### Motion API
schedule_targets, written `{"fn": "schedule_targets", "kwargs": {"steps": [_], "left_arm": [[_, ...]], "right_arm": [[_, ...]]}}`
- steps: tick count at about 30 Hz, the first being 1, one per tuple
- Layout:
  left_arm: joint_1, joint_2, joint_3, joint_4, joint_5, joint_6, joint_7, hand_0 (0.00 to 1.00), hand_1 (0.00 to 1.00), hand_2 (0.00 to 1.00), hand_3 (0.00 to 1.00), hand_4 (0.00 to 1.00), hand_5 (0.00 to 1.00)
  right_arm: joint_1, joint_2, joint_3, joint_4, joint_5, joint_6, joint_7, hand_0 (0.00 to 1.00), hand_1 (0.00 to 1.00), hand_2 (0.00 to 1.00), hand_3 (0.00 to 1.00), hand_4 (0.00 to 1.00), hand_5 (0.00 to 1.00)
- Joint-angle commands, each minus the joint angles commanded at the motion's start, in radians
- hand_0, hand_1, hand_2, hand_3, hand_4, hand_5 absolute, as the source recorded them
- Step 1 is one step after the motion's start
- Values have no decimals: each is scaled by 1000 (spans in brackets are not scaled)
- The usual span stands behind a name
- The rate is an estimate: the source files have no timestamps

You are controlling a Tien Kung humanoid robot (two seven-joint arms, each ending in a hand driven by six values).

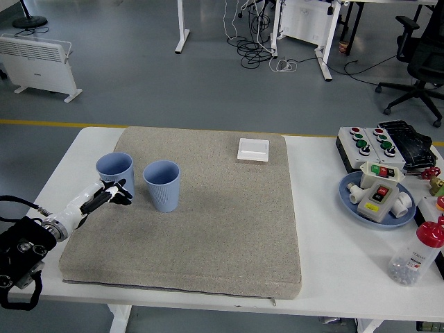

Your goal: Push cup pick cup insert cup

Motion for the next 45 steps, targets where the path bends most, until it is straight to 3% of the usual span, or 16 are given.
{"fn": "schedule_targets", "kwargs": {"steps": [17,34,45], "left_arm": [[-66,-22,43,87,-33,-5,-3,814,601,518,479,535,998],[-129,-64,84,175,-75,-10,-23,833,635,539,485,529,998],[-128,-62,76,165,-79,-4,-34,846,646,562,490,526,998]], "right_arm": [[10,-1,-5,0,4,0,1,724,651,643,573,119,466],[16,-3,-10,0,6,1,0,723,652,643,573,118,468],[19,-3,-10,0,9,1,1,723,651,642,573,118,469]]}}
